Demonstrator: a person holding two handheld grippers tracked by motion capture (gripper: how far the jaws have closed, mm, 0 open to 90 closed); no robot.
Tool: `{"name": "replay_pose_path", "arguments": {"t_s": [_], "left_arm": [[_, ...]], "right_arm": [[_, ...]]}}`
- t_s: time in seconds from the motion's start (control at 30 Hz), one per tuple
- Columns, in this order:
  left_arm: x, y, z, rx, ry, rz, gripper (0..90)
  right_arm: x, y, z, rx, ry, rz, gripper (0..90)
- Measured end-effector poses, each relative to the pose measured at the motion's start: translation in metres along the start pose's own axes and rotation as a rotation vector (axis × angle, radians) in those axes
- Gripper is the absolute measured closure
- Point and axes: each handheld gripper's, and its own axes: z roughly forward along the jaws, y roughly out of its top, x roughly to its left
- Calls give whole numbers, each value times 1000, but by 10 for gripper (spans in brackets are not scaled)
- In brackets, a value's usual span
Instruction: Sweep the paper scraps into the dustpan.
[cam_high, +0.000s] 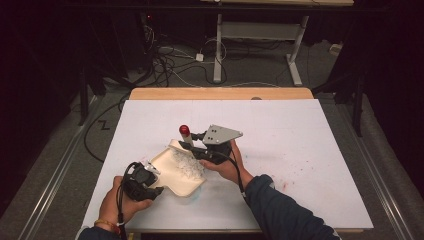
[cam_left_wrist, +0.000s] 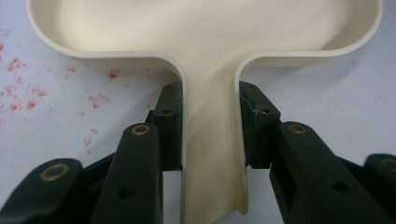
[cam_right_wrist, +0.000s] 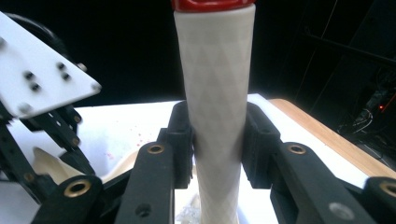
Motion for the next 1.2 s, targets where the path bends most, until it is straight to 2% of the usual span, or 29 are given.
{"name": "replay_pose_path", "arguments": {"t_s": [0.13, 0.2, 0.33, 0.37, 0.47, 0.5, 0.63, 0.77, 0.87, 1.1, 1.2], "left_arm": [[-1, 2, 2, 7, 1, 5, 633], [-1, 2, 3, 7, 4, 1, 633], [-1, 1, 4, 10, 0, -1, 633], [-1, 1, 4, 9, 1, -1, 633], [-1, 1, 5, 5, -2, -4, 633], [0, 1, 5, 5, -3, -3, 633], [0, 1, 5, 4, -4, -5, 633], [0, 0, 7, 11, -10, -10, 633], [0, 0, 7, 13, -7, -9, 633], [1, -1, 11, 26, -6, -3, 633], [1, -1, 11, 27, -8, -6, 633]], "right_arm": [[14, 4, 4, 0, 9, -6, 694], [24, 8, 9, 11, 17, -32, 697], [30, 13, 10, 0, 26, -35, 702], [32, 17, 10, -18, 36, -23, 704], [33, 20, 10, -19, 35, -14, 704], [33, 22, 9, -22, 16, -21, 703], [30, 24, 5, -37, 10, -6, 704], [26, 34, -10, -82, -30, -8, 704], [21, 38, -20, -95, -55, -12, 703], [7, 35, -40, -105, -111, 26, 703], [-1, 28, -46, -74, -160, 19, 703]]}}
